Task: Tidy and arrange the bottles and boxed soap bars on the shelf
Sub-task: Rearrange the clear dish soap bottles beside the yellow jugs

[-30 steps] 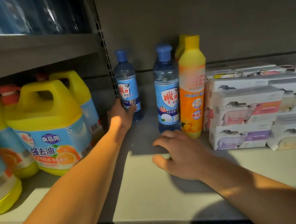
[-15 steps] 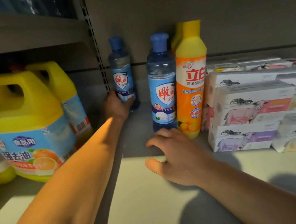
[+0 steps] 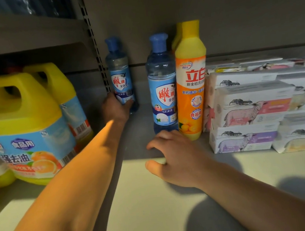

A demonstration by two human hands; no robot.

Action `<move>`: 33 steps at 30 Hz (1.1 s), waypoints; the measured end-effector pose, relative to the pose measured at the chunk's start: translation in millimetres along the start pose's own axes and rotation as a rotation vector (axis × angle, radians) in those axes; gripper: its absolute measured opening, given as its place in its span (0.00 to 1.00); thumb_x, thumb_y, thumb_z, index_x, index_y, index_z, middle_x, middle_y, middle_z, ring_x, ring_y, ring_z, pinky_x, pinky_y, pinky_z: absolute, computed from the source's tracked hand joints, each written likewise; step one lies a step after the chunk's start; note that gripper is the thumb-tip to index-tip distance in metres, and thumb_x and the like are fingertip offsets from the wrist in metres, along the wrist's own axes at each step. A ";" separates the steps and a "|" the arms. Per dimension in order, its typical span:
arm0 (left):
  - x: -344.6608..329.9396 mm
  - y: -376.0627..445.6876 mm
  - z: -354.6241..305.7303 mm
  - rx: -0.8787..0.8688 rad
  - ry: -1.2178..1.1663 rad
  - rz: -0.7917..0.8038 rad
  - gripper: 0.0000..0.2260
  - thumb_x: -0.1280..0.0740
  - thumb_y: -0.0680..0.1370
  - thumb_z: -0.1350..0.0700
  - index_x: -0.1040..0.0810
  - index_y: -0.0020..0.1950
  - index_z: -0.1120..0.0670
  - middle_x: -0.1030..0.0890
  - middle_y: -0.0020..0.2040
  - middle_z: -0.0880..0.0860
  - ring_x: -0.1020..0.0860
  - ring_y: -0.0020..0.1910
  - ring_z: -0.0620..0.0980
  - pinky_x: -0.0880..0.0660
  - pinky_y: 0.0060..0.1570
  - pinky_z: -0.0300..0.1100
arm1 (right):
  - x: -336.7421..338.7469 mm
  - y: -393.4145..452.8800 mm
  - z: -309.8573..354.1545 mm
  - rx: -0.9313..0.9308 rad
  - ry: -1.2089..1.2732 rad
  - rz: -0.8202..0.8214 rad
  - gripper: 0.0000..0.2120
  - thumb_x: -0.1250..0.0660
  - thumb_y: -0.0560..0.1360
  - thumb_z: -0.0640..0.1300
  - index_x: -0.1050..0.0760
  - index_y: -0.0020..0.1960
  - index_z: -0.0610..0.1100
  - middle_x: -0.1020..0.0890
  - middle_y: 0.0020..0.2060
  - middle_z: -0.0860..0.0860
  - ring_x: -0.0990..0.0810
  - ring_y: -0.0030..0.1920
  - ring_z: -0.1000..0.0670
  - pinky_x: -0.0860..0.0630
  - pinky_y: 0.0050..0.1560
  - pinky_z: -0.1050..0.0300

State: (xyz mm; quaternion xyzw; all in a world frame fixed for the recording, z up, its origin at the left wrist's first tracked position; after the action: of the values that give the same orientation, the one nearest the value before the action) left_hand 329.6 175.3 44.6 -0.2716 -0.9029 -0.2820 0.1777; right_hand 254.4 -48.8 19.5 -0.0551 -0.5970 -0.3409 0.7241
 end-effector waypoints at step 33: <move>50.1 -151.3 -52.0 -0.159 -0.553 0.683 0.22 0.30 0.77 0.56 0.28 0.70 0.56 0.20 0.64 0.53 0.21 0.63 0.51 0.24 0.63 0.46 | 84.8 -18.9 -6.7 -0.165 0.759 -0.586 0.11 0.30 0.74 0.43 0.26 0.56 0.47 0.21 0.46 0.52 0.22 0.42 0.57 0.26 0.41 0.68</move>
State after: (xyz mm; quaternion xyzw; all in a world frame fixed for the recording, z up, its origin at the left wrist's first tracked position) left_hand 209.4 58.5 46.3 -0.6321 -0.7505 -0.1926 -0.0089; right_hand 254.0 -102.8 87.9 0.1863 -0.2521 -0.5727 0.7574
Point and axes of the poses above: each hand's wrist, its own y-axis towards the middle knuckle, its own x-axis out of the back of the hand, z = x × y, the point moved 8 cm from there along y, towards the middle knuckle
